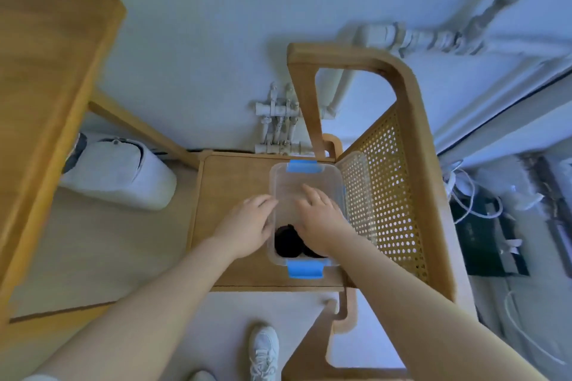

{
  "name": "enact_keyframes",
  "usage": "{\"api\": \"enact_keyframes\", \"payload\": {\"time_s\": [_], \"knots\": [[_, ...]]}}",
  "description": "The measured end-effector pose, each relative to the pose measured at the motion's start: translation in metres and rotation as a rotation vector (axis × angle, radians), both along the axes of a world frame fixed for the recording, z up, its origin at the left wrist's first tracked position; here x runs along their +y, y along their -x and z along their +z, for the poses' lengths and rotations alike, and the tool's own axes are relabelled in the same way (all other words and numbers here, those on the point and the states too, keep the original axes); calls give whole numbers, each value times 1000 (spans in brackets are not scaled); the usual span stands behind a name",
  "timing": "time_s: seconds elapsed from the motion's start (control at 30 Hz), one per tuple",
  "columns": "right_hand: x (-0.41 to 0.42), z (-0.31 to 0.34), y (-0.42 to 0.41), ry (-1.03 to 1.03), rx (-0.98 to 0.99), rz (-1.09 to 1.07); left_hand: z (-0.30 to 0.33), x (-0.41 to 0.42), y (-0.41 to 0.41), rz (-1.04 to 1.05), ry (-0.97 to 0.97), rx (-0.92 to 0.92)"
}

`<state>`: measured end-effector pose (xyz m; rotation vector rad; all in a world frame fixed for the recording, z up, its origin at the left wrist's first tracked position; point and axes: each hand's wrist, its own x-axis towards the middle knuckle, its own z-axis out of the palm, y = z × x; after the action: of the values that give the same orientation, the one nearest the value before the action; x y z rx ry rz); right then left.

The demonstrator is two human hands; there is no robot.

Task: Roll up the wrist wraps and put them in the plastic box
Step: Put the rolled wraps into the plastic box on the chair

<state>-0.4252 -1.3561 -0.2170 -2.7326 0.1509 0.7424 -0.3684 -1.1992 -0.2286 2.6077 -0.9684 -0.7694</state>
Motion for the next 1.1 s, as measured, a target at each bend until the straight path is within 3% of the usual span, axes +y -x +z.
{"api": "enact_keyframes", "payload": {"time_s": [0.17,0.37,0.57,0.73,1.1], "knots": [[75,128,-47,-213,-246,-58,132,83,-25,176,180,-70],[220,209,-94,-386,-409,-5,219,260,-39,443,218,-233],[389,231,-135,-385,-460,75,241,432,-62,570,177,-285],[495,237,-165,-394,-485,27,256,530,-105,541,198,-321],[555,239,-300,-347,-535,-115,257,598,-246,502,265,-367]]}}
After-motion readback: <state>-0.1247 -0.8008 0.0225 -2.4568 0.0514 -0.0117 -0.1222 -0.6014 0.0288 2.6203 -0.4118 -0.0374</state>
